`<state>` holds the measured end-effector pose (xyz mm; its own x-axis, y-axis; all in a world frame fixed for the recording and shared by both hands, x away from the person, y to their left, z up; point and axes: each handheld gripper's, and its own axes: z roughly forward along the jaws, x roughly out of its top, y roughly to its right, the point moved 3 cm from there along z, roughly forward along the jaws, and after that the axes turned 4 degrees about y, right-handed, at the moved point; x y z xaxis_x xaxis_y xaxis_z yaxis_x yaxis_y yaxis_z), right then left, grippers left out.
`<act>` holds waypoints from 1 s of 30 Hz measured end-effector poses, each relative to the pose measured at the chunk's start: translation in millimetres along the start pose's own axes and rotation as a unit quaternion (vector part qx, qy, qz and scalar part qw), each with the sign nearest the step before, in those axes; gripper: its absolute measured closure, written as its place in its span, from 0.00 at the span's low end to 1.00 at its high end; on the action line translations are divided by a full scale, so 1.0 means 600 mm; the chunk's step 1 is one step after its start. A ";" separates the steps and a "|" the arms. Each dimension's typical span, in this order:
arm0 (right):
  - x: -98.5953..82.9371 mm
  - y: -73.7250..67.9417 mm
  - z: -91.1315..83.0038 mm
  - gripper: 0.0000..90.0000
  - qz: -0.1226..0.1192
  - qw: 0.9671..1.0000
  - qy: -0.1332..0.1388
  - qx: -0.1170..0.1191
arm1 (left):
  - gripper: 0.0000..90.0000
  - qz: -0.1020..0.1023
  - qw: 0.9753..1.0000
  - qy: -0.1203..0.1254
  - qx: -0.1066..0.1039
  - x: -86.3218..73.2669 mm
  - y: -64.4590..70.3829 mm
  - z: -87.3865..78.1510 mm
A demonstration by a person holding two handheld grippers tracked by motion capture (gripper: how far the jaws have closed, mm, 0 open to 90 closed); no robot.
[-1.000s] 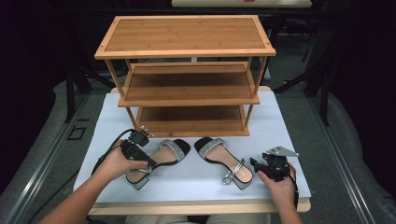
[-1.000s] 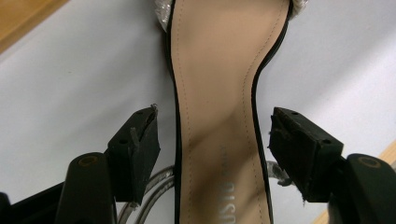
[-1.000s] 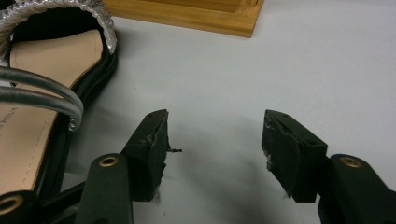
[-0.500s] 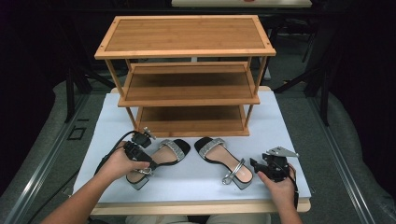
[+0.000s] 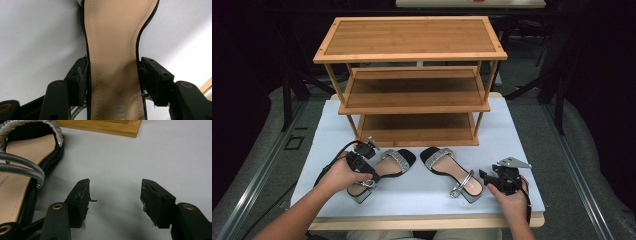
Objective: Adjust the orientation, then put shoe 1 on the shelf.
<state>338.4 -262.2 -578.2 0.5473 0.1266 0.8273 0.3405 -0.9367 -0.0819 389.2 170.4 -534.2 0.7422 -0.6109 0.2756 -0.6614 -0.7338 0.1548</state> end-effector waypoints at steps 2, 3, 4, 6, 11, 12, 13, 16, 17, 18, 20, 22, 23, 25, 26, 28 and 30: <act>0.000 0.001 -0.001 0.45 0.000 1.000 -0.002 0.005 | 0.47 0.004 1.000 -0.016 0.007 -0.002 -0.006 -0.004; -0.001 0.001 -0.001 0.45 0.001 1.000 -0.003 0.005 | 0.48 0.004 1.000 -0.016 0.007 -0.002 -0.006 -0.004; -0.001 0.001 -0.001 0.45 0.001 1.000 -0.003 0.005 | 0.48 0.005 1.000 -0.021 0.008 -0.004 -0.010 -0.005; -0.001 0.001 -0.002 0.45 0.002 1.000 -0.003 0.004 | 0.48 0.005 0.999 -0.032 0.015 -0.011 -0.019 -0.010; -0.002 0.002 -0.002 0.44 0.002 1.000 -0.004 0.005 | 0.47 -0.011 0.999 -0.036 0.011 -0.018 -0.030 -0.011; -0.002 0.002 -0.001 0.44 0.003 1.000 -0.003 0.005 | 0.47 -0.011 0.999 -0.040 0.012 -0.016 -0.030 -0.011; -0.002 0.001 -0.002 0.44 0.003 1.000 -0.004 0.004 | 0.47 -0.012 0.999 -0.044 0.014 -0.014 -0.028 -0.009; -0.002 0.000 -0.002 0.44 0.003 1.000 -0.004 0.005 | 0.45 -0.012 0.998 -0.053 0.013 -0.006 -0.027 -0.006; -0.002 0.000 -0.002 0.44 0.003 1.000 -0.004 0.005 | 0.43 -0.012 0.999 -0.050 0.013 -0.004 -0.026 -0.004; -0.002 0.000 -0.002 0.44 0.004 1.000 -0.005 0.005 | 0.40 -0.007 0.999 -0.052 0.012 -0.002 -0.025 -0.002; -0.003 0.001 -0.001 0.44 0.003 1.000 -0.005 0.006 | 0.38 0.004 0.998 -0.061 0.019 0.000 -0.022 0.002; -0.003 0.002 -0.001 0.44 0.003 1.000 -0.005 0.005 | 0.39 0.012 0.998 -0.061 0.032 0.001 -0.019 0.004; -0.003 0.003 -0.001 0.44 0.003 1.000 -0.004 0.006 | 0.41 0.030 0.996 -0.076 0.035 0.001 -0.023 0.000; -0.003 0.003 -0.002 0.44 0.005 1.000 -0.003 0.008 | 0.43 0.026 0.996 -0.075 0.037 0.002 -0.023 0.000; -0.003 0.003 -0.002 0.44 0.005 1.000 -0.003 0.009 | 0.44 0.027 0.996 -0.077 0.038 0.002 -0.023 0.000; -0.003 0.003 -0.001 0.44 0.005 1.000 -0.004 0.007 | 0.44 0.025 0.996 -0.078 0.039 0.003 -0.023 0.001; -0.003 0.003 -0.001 0.44 0.005 1.000 -0.003 0.007 | 0.44 0.026 0.995 -0.081 0.042 0.004 -0.023 0.002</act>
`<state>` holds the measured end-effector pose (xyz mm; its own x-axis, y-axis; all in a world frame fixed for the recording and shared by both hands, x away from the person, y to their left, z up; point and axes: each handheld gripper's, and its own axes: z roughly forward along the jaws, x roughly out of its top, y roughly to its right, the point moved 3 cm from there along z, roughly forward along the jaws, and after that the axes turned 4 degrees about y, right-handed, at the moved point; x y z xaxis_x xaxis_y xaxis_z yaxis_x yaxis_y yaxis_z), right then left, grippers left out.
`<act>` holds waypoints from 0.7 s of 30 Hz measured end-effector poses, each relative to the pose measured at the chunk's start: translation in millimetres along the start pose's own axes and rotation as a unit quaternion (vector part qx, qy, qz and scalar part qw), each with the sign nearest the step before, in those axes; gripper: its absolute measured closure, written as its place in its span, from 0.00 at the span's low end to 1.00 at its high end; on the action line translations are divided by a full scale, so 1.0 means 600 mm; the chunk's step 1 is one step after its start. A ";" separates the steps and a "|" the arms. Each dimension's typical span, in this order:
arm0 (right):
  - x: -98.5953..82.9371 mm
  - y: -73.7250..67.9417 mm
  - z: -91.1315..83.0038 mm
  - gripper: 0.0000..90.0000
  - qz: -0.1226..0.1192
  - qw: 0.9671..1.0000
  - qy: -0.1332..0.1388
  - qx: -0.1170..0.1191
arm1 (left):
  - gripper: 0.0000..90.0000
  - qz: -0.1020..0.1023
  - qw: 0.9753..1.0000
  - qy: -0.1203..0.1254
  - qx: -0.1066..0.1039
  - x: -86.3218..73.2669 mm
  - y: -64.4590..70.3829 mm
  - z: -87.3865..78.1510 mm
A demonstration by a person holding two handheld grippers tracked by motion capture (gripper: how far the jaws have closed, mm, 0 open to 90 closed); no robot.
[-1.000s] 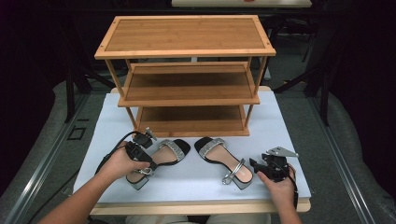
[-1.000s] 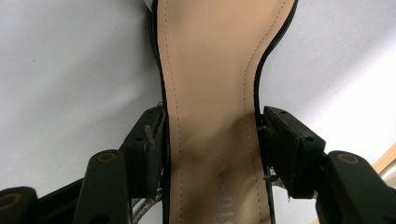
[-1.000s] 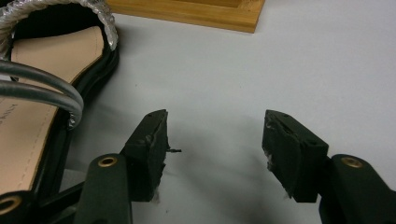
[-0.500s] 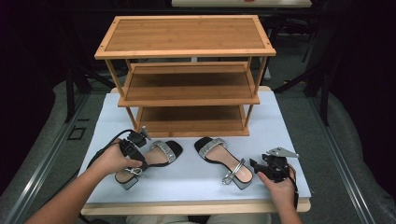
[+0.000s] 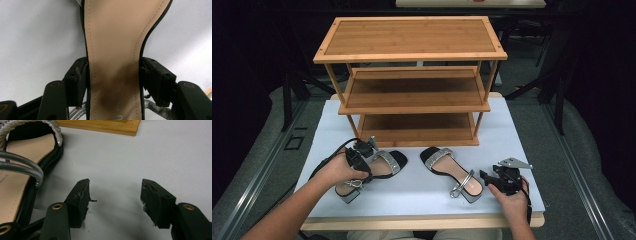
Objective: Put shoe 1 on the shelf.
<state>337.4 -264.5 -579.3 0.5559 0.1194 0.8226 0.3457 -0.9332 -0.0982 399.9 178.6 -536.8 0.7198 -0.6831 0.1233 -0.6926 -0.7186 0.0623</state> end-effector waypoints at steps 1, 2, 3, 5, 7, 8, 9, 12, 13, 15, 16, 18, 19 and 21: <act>0.000 0.000 0.000 0.44 0.000 1.000 0.000 0.000 | 0.44 0.001 1.000 0.001 0.000 0.001 0.000 0.001; 0.000 0.000 0.000 0.44 0.000 1.000 0.000 0.000 | 0.44 -0.001 1.000 0.001 0.000 0.001 0.001 0.001; 0.000 0.000 0.000 0.44 0.000 1.000 0.000 0.001 | 0.44 -0.003 1.000 0.001 0.001 0.001 0.001 0.003; 0.000 0.000 0.000 0.44 0.001 1.000 0.000 0.000 | 0.43 -0.005 1.000 0.001 -0.002 0.001 0.000 0.004; 0.000 0.000 0.001 0.44 0.001 1.000 -0.001 0.000 | 0.44 -0.005 1.000 0.001 -0.003 0.001 -0.002 0.006; -0.001 0.000 0.001 0.44 0.001 1.000 -0.001 0.000 | 0.45 -0.005 1.000 0.001 -0.004 0.001 -0.003 0.006; -0.001 0.000 0.001 0.44 0.001 1.000 -0.001 0.000 | 0.46 -0.006 1.000 0.002 -0.008 0.000 -0.003 0.006; -0.001 0.001 0.001 0.44 0.003 1.000 -0.002 -0.001 | 0.46 -0.009 1.000 0.003 -0.008 0.000 -0.003 0.006; -0.001 0.001 0.001 0.44 0.003 1.000 -0.002 0.000 | 0.46 -0.008 1.000 0.003 -0.006 0.000 -0.003 0.006; -0.001 0.001 0.002 0.44 0.004 1.000 -0.003 0.001 | 0.47 -0.007 1.000 0.002 0.000 0.001 -0.001 0.006; -0.001 0.001 0.002 0.44 0.005 1.000 -0.003 0.002 | 0.47 -0.006 1.000 0.000 0.001 0.001 0.000 0.005; -0.002 0.001 0.003 0.44 0.005 1.000 -0.001 0.003 | 0.47 -0.005 1.000 0.000 0.004 0.001 0.001 0.005; -0.002 0.001 0.003 0.44 0.006 1.000 -0.001 0.003 | 0.47 -0.004 1.000 0.000 0.004 0.001 0.001 0.005; -0.002 0.002 0.002 0.44 0.007 1.000 -0.002 0.002 | 0.47 -0.004 1.000 -0.001 0.003 0.001 0.001 0.004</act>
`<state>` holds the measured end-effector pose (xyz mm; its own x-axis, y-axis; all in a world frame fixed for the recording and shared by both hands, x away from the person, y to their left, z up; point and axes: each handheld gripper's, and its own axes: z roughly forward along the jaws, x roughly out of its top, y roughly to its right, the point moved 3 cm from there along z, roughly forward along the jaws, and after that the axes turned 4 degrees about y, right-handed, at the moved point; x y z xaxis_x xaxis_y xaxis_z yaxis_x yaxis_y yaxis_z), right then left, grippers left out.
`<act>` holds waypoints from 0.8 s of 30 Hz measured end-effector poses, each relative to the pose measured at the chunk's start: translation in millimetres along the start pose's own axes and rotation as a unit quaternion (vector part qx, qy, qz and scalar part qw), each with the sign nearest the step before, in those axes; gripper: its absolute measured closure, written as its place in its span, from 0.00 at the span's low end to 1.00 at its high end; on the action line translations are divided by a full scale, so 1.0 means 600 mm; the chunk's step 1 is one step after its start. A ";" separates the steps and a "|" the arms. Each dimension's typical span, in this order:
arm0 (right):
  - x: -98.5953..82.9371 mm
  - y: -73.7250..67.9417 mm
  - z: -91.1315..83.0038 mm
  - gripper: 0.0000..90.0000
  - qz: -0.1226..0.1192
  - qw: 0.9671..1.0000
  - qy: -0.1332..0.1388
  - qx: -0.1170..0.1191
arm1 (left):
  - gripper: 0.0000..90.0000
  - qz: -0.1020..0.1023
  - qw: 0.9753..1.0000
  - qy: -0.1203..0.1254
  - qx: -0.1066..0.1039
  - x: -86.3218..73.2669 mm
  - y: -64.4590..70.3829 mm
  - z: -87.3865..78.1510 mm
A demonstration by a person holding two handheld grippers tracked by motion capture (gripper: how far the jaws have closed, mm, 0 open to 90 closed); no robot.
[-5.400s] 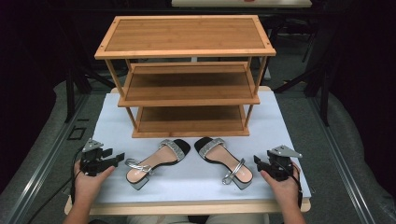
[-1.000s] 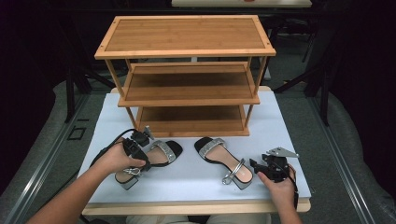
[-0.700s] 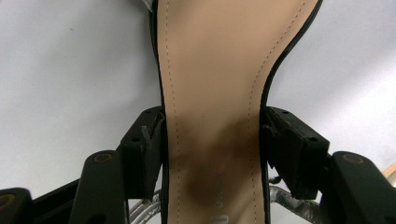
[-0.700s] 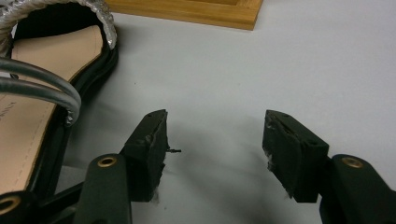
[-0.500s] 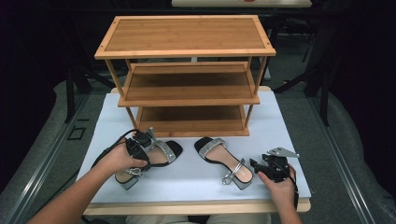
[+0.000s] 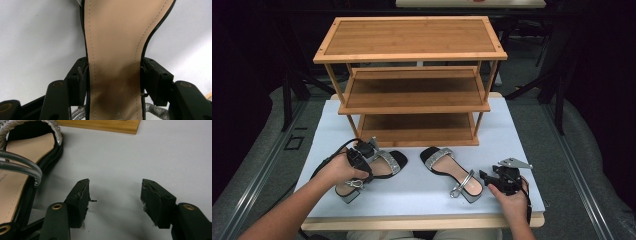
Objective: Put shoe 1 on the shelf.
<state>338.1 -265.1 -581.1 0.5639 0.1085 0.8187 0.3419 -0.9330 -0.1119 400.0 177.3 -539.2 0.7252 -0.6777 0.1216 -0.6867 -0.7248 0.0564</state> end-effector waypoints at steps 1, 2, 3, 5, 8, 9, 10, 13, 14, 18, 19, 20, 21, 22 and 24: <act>0.000 0.001 0.000 0.44 0.001 1.000 -0.001 0.000 | 0.47 0.002 1.000 -0.003 0.001 0.000 0.000 -0.001; 0.000 0.001 0.000 0.44 0.002 1.000 0.000 0.001 | 0.47 0.001 1.000 -0.007 0.001 0.000 0.001 -0.001; -0.001 0.001 0.000 0.44 0.004 1.000 -0.001 0.003 | 0.47 0.004 1.000 -0.008 0.001 0.000 0.002 -0.001; -0.001 0.002 0.000 0.44 0.006 1.000 0.000 0.003 | 0.47 0.005 1.000 -0.016 -0.003 -0.001 0.004 -0.002; -0.001 0.002 0.000 0.44 0.007 1.000 -0.001 0.004 | 0.47 0.005 1.000 -0.009 -0.005 -0.001 0.005 -0.008; -0.001 0.002 0.000 0.44 0.007 1.000 -0.002 0.004 | 0.47 0.003 1.000 -0.008 -0.009 -0.001 0.006 -0.011; -0.001 0.002 0.000 0.44 0.007 1.000 -0.001 0.004 | 0.47 0.002 1.000 -0.008 -0.014 -0.001 0.005 -0.015; -0.001 0.002 0.000 0.44 0.007 1.000 -0.001 0.004 | 0.47 -0.005 1.000 0.000 -0.013 0.002 0.003 -0.029; -0.001 0.002 0.001 0.44 0.007 1.000 -0.001 0.004 | 0.47 -0.008 1.000 0.003 -0.012 0.003 0.001 -0.033; -0.001 0.002 0.001 0.44 0.007 1.000 -0.001 0.004 | 0.47 -0.032 0.999 0.014 -0.008 0.013 -0.009 -0.045; -0.001 0.002 0.001 0.44 0.007 1.000 -0.001 0.004 | 0.47 -0.043 0.999 0.018 -0.009 0.017 -0.011 -0.047; -0.001 0.002 0.001 0.44 0.006 1.000 -0.001 0.004 | 0.47 -0.052 0.998 0.019 -0.008 0.020 -0.014 -0.047; -0.001 0.002 0.001 0.44 0.006 1.000 -0.001 0.005 | 0.47 -0.059 0.998 0.020 -0.006 0.024 -0.017 -0.047; -0.001 0.002 0.001 0.44 0.007 1.000 -0.001 0.005 | 0.47 -0.066 0.998 0.019 -0.003 0.028 -0.020 -0.046; -0.001 0.002 0.001 0.44 0.007 1.000 -0.001 0.006 | 0.47 -0.084 0.996 0.018 0.000 0.036 -0.023 -0.041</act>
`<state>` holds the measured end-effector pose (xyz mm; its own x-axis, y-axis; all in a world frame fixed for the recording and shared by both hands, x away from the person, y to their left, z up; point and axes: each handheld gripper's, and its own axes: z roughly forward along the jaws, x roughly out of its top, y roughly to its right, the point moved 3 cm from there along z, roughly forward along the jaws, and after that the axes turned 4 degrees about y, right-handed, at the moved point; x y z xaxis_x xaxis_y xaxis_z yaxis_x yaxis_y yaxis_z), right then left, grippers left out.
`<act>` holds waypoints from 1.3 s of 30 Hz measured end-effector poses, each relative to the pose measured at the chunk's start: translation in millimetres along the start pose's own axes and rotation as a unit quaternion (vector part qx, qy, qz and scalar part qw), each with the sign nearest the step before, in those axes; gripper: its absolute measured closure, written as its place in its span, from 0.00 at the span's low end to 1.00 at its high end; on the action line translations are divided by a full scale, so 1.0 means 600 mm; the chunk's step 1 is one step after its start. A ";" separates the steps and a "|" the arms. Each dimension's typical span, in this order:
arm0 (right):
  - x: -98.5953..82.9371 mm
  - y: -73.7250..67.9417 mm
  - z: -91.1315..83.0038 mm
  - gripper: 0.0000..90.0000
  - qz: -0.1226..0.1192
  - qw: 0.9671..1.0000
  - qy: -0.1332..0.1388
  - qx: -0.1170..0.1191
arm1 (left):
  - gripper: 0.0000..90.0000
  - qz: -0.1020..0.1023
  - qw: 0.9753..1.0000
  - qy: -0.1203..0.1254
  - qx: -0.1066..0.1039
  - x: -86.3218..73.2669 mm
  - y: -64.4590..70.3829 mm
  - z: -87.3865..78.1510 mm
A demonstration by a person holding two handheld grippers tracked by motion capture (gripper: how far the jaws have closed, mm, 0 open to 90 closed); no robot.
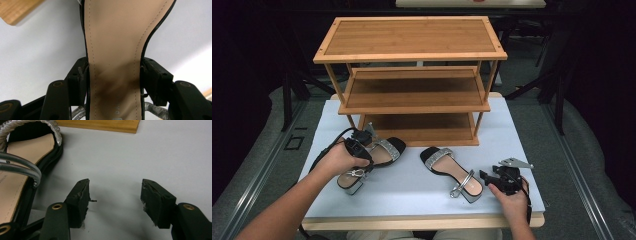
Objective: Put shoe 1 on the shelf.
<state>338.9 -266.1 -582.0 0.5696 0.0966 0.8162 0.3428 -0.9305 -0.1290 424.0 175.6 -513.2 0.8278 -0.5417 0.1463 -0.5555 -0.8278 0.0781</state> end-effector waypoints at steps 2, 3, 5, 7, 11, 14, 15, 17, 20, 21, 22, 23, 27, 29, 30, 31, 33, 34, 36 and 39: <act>0.000 0.000 0.000 0.44 0.003 1.000 0.000 0.000 | 0.47 -0.018 1.000 -0.006 -0.002 0.009 0.000 0.005; 0.000 0.000 0.000 0.44 0.003 1.000 0.000 0.000 | 0.47 -0.024 1.000 -0.003 -0.004 0.013 0.000 0.009; 0.000 0.000 0.000 0.44 0.004 1.000 0.000 0.001 | 0.47 -0.035 0.999 -0.002 -0.002 0.021 0.000 0.014; 0.000 0.000 0.000 0.44 0.004 1.000 0.000 0.001 | 0.47 -0.047 0.999 0.001 -0.002 0.028 -0.001 0.018; 0.000 0.000 -0.001 0.44 0.004 1.000 0.001 0.001 | 0.47 -0.061 0.998 0.005 0.006 0.040 -0.005 0.025; 0.000 0.000 -0.001 0.44 0.004 1.000 0.001 0.003 | 0.47 -0.067 0.998 0.010 0.008 0.043 -0.010 0.031; 0.000 0.000 -0.001 0.44 0.004 1.000 0.001 0.003 | 0.47 -0.067 0.998 0.010 0.008 0.043 -0.010 0.031; 0.000 0.000 -0.001 0.44 0.004 1.000 0.001 0.001 | 0.47 -0.071 0.997 0.012 0.010 0.043 -0.015 0.037; 0.000 0.000 -0.001 0.44 0.005 1.000 0.000 0.003 | 0.47 -0.075 0.997 0.011 0.009 0.042 -0.017 0.040; 0.000 0.000 -0.001 0.44 0.005 1.000 0.000 0.003 | 0.47 -0.075 0.997 0.011 0.009 0.042 -0.017 0.040; 0.000 0.000 0.000 0.44 0.005 1.000 0.000 0.003 | 0.47 -0.073 0.997 0.014 0.013 0.042 -0.016 0.040; 0.000 0.000 0.000 0.44 0.004 1.000 0.000 0.002 | 0.47 -0.072 0.997 0.014 0.013 0.042 -0.016 0.041; 0.000 0.000 0.000 0.44 0.004 1.000 0.000 0.002 | 0.47 -0.067 0.998 0.015 0.017 0.041 -0.015 0.040; 0.000 0.000 -0.001 0.44 0.004 1.000 0.000 0.002 | 0.46 -0.064 0.998 0.017 0.019 0.041 -0.014 0.040; 0.000 0.000 -0.001 0.44 0.004 1.000 0.000 0.002 | 0.44 -0.059 0.998 0.017 0.016 0.039 -0.012 0.036; 0.000 0.000 -0.001 0.44 0.004 1.000 0.000 0.002 | 0.43 -0.058 0.998 0.019 0.019 0.038 -0.012 0.033; 0.000 0.000 -0.001 0.44 0.004 1.000 0.001 0.002 | 0.43 -0.053 0.998 0.025 0.014 0.033 -0.013 0.024; 0.000 0.000 -0.001 0.44 0.003 1.000 0.001 0.002 | 0.43 -0.054 0.998 0.031 0.010 0.030 -0.013 0.019; 0.000 0.000 -0.001 0.44 0.005 1.000 0.000 0.002 | 0.43 -0.051 0.998 0.044 0.004 0.024 -0.014 0.006; 0.000 0.000 -0.001 0.44 0.004 1.000 0.000 0.003 | 0.43 -0.048 0.997 0.055 0.000 0.017 -0.014 -0.009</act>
<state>338.5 -266.2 -581.9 0.5726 0.0882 0.8151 0.3418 -0.9294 -0.1395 436.9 178.0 -506.8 0.8637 -0.4404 0.2451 -0.4739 -0.8752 0.0972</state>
